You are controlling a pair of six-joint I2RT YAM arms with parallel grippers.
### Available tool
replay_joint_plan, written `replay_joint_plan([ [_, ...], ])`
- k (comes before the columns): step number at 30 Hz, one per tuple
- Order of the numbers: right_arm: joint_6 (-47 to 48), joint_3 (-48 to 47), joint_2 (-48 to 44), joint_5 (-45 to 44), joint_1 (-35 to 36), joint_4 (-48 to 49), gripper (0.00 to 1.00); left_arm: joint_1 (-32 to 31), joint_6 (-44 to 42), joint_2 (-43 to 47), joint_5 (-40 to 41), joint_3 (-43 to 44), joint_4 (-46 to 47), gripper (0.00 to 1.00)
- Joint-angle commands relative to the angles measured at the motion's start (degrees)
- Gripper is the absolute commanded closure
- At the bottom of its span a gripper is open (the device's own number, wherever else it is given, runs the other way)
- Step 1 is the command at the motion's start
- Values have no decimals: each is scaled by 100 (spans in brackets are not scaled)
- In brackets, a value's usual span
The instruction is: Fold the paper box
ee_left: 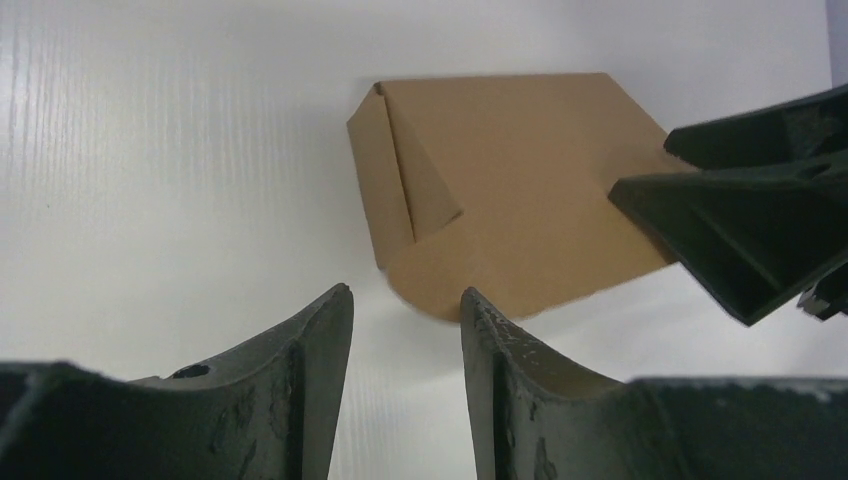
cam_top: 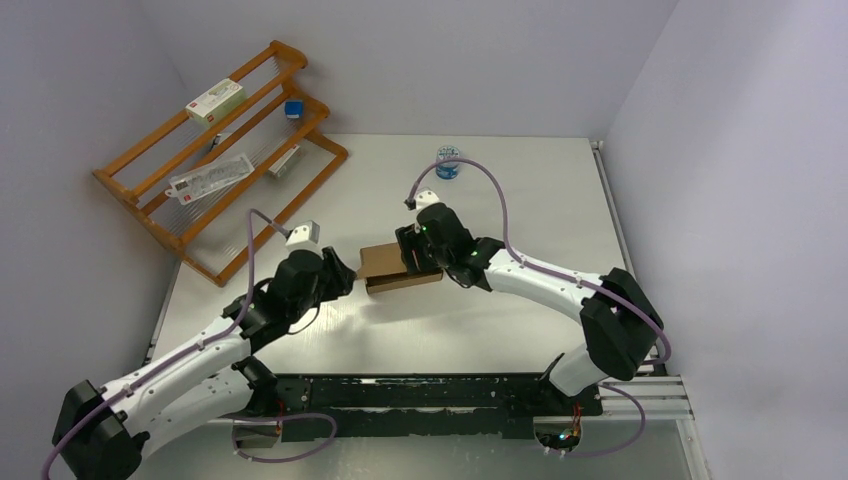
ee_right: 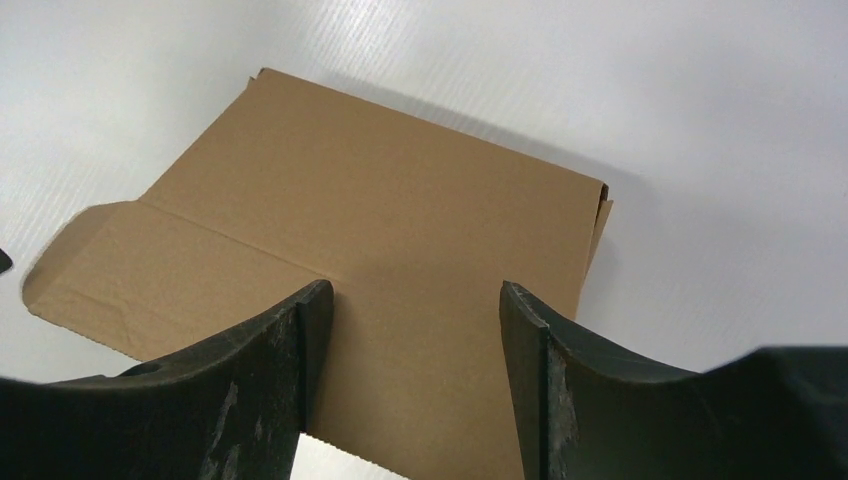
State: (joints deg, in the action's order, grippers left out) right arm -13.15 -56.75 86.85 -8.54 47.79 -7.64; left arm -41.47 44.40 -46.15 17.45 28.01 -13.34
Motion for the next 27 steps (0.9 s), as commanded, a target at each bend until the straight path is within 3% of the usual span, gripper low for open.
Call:
replay_joint_plan([
  [1,-171,61,-79,-39,37,-120,34,-27,-83,-164,306,452,222,51],
  [9,-68,-283,-347,-347,24,-276,34,24,-467,-490,743,1178,-2,52],
  [16,-22,-149,-301,-767,13,-358,34,102,-681,-1425,144,1567,48,51],
  [27,-488,409,-129,-799,24,-209,39,140,-667,-2163,-662,1216,249,56],
])
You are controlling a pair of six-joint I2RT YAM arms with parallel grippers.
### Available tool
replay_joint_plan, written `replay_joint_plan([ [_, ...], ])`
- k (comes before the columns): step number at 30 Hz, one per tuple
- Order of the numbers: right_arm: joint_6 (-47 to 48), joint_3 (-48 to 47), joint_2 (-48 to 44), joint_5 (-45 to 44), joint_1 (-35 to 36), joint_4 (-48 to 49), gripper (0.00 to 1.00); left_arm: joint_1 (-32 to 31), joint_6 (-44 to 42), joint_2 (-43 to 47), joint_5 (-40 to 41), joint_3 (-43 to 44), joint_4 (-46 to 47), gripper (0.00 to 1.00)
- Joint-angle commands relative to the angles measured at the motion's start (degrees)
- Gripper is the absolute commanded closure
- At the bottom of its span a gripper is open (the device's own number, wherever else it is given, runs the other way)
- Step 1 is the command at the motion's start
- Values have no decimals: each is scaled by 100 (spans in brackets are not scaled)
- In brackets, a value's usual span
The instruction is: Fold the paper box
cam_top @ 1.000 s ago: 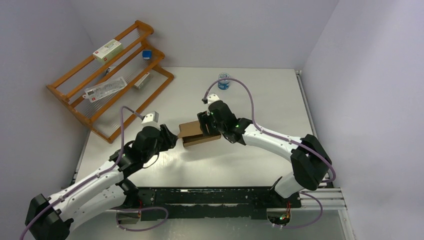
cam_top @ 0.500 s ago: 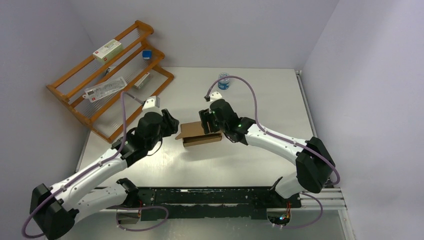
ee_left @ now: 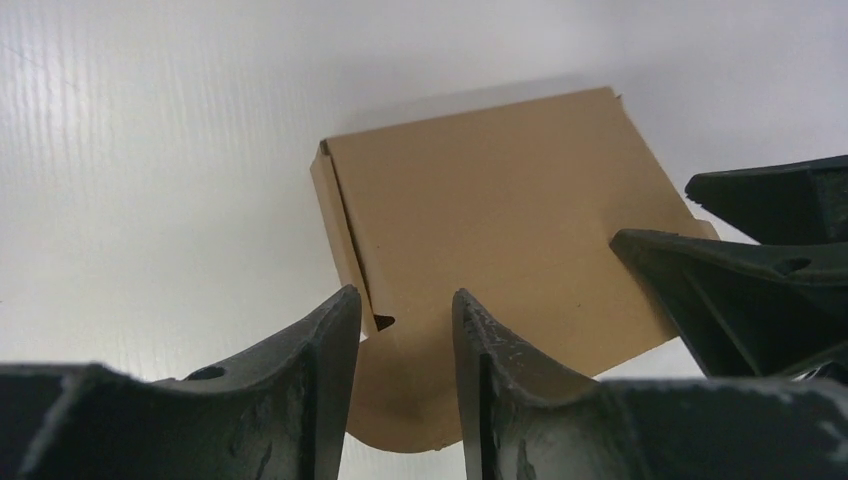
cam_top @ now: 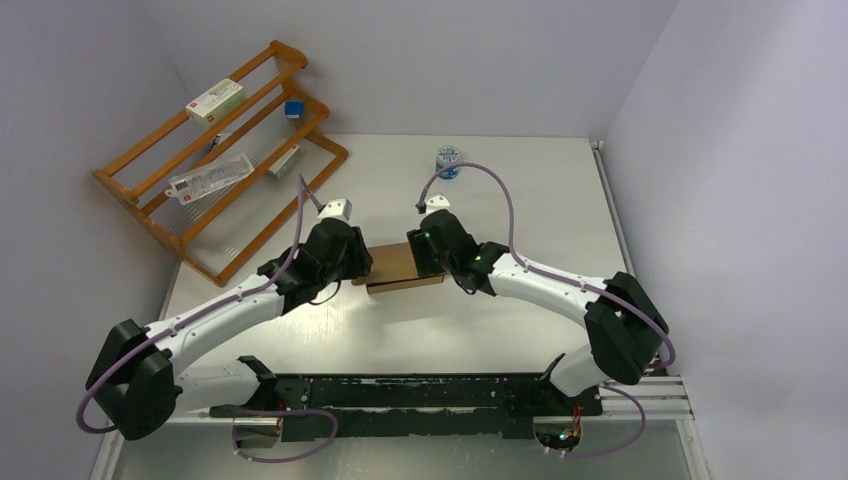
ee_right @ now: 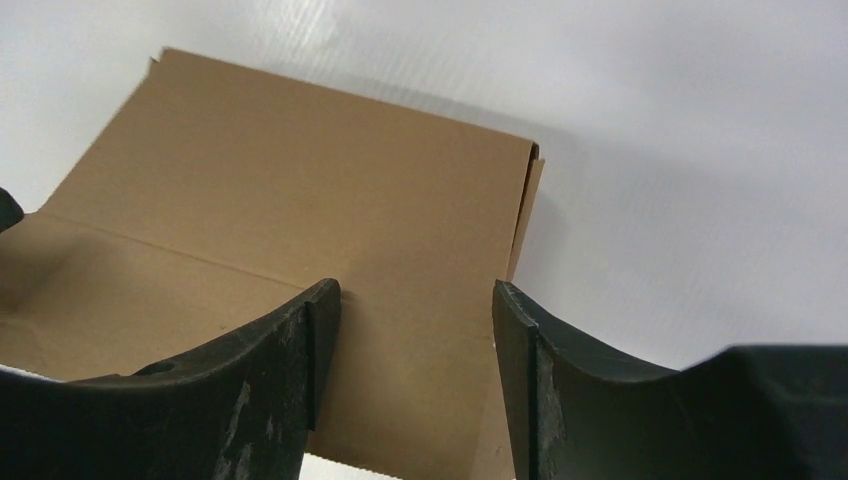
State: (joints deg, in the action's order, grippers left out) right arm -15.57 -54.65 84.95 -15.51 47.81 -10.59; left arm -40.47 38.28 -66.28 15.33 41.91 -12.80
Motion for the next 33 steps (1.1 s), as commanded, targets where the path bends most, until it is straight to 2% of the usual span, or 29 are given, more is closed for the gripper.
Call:
replay_joint_plan([
  [1,-286,238,65,-57,18,102,40,39,-39,-190,-515,-239,224,57],
  [7,-450,439,-18,148,17,246,42,40,58,-225,-589,-605,312,61],
  [11,-373,425,-139,-37,-31,196,42,39,51,-167,-475,-725,322,62],
  [19,-417,741,-533,693,-828,465,43,83,-14,-321,-417,-763,430,63],
  [27,-690,1353,-436,1888,-1367,1239,53,114,-65,-548,-521,-781,556,64],
  [33,-778,1651,-202,2146,-1485,1536,64,160,-107,-681,-577,-840,640,65],
])
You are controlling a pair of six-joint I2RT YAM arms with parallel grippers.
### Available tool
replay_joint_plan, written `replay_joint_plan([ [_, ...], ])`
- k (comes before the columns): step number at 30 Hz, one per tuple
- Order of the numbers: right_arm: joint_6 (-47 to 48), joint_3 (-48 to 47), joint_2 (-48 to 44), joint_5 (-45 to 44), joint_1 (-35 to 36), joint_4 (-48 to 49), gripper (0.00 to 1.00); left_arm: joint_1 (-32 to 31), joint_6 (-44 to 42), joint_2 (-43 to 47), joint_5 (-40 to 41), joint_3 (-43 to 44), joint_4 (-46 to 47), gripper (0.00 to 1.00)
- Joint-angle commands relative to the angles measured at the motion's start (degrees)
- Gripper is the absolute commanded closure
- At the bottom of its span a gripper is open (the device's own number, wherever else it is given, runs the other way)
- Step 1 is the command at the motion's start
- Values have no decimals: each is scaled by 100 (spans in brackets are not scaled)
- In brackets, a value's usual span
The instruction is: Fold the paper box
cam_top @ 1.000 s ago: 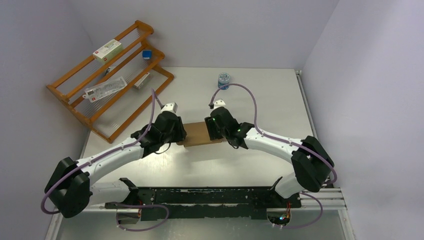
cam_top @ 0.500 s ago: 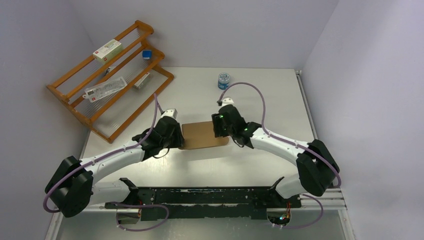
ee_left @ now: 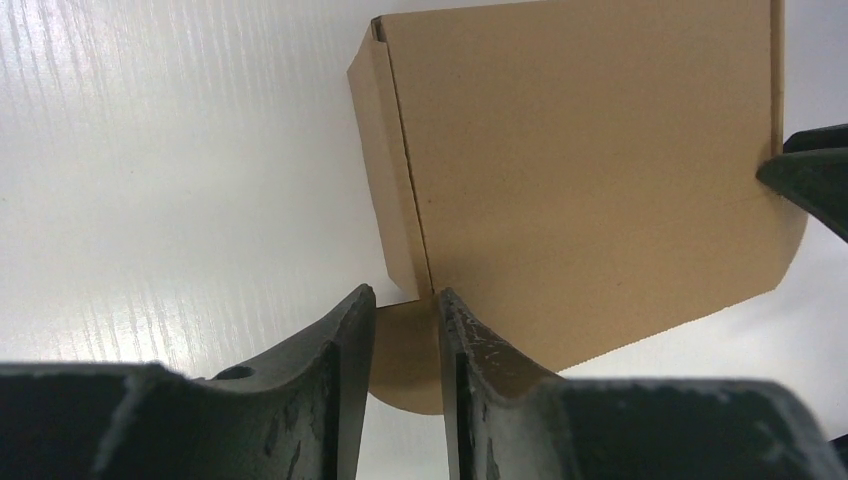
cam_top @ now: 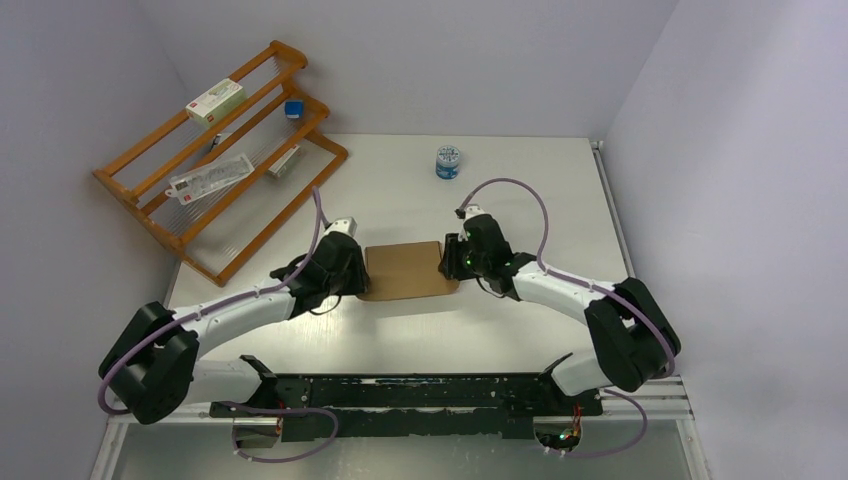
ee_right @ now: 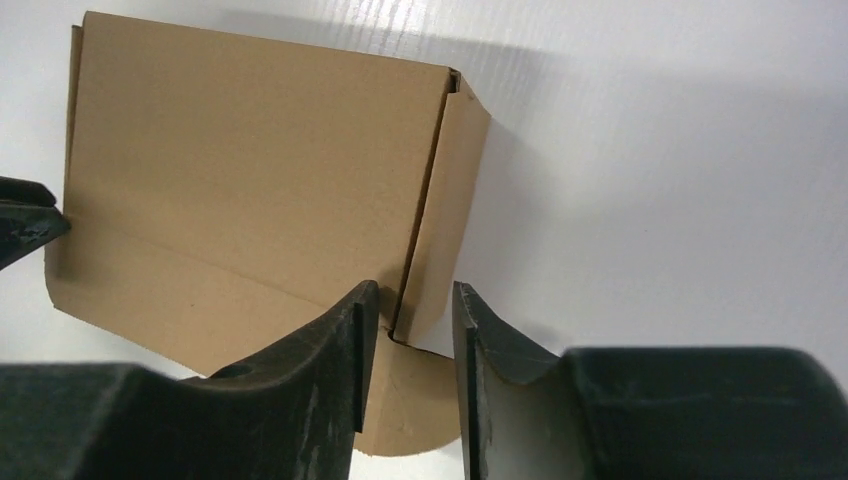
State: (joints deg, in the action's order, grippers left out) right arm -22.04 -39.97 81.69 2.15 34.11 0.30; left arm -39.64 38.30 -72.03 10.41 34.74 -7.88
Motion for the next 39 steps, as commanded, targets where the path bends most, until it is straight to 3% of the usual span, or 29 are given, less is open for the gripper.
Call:
replay_joint_plan([
  [1,-133,242,155,421,-141,517,65,83,-124,-121,-96,-133,173,65],
  [7,-133,336,326,695,-227,717,80,159,-222,-171,-292,-181,445,67],
  [13,-42,247,385,810,-248,720,81,407,-247,-104,-666,-283,744,67],
  [24,149,-519,792,732,-362,761,75,1079,-414,-574,-1307,79,1277,66],
  [39,693,-188,76,425,-354,608,51,1125,-185,-152,-1071,-73,1110,54],
])
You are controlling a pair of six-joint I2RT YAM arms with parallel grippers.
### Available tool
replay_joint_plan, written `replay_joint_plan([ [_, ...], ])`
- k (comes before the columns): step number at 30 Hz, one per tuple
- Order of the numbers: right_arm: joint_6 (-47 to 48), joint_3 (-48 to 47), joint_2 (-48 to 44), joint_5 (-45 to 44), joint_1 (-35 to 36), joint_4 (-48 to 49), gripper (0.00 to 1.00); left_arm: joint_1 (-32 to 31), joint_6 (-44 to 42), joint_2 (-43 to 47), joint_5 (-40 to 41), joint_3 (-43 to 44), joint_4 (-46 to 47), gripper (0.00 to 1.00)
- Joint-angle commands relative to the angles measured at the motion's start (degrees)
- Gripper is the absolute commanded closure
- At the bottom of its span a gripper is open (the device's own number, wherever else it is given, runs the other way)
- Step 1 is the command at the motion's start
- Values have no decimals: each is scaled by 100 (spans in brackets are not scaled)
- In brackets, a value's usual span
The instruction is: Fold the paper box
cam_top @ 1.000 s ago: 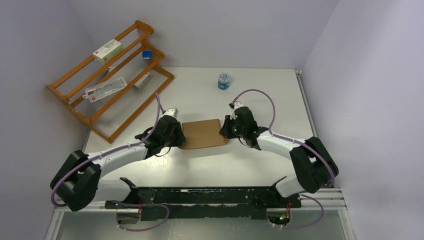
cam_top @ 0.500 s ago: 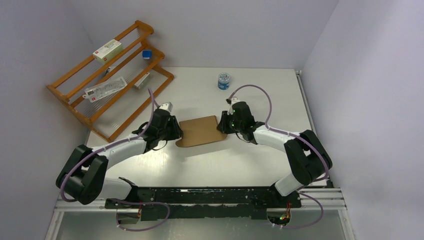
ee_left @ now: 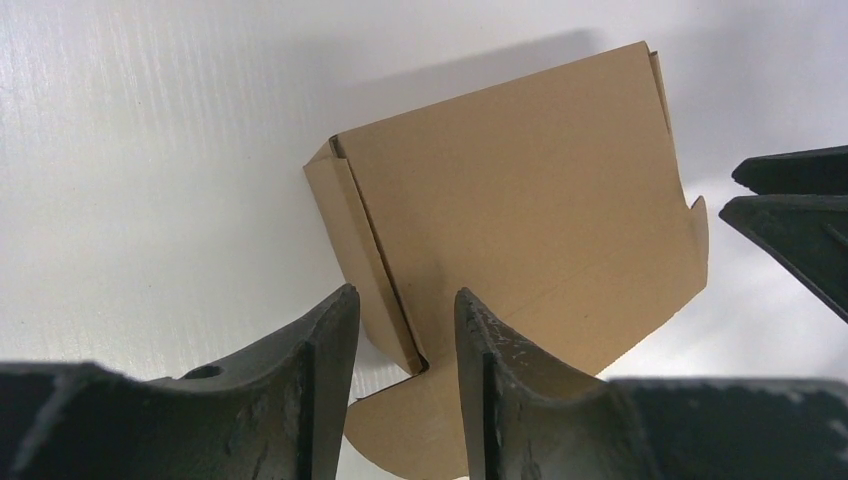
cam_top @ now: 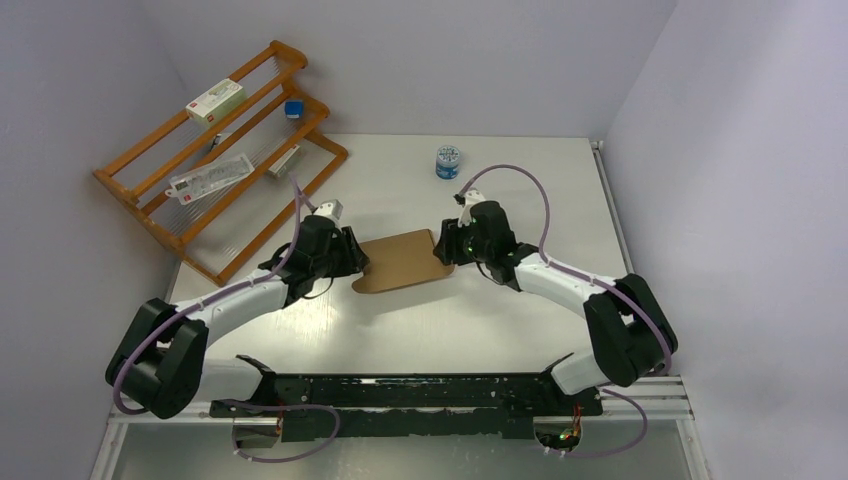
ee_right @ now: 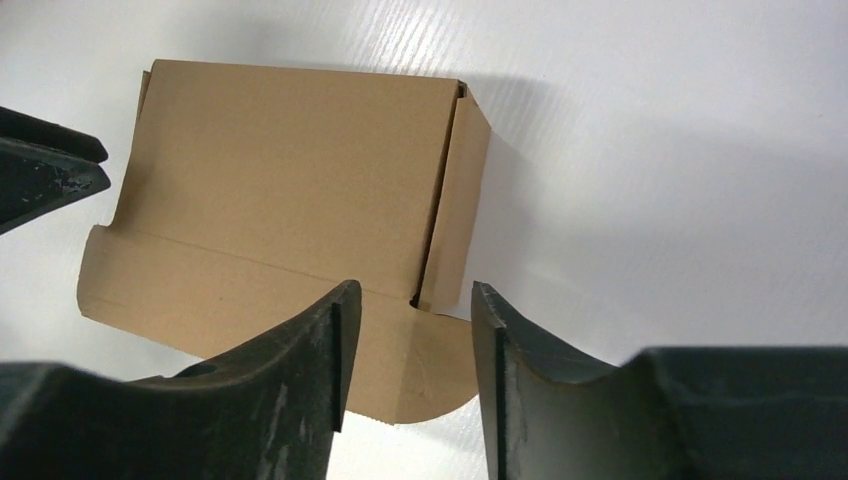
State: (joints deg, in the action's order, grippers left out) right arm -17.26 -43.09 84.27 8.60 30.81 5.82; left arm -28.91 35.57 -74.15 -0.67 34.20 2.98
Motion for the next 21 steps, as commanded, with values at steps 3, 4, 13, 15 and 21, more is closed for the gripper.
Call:
replay_joint_plan([
  [3,172,-65,78,-96,-25,23,49,52,124,-43,41,-7,194,54],
  [4,135,-137,181,-20,-28,37,49,52,125,-132,14,36,228,55],
  [13,-287,-473,726,308,-20,266,49,52,-14,-818,-361,398,390,62],
  [15,-358,-567,902,411,-7,245,50,52,-32,-926,-475,472,403,64],
  [21,-502,-578,976,455,119,310,62,52,-81,-1018,-712,633,416,67],
])
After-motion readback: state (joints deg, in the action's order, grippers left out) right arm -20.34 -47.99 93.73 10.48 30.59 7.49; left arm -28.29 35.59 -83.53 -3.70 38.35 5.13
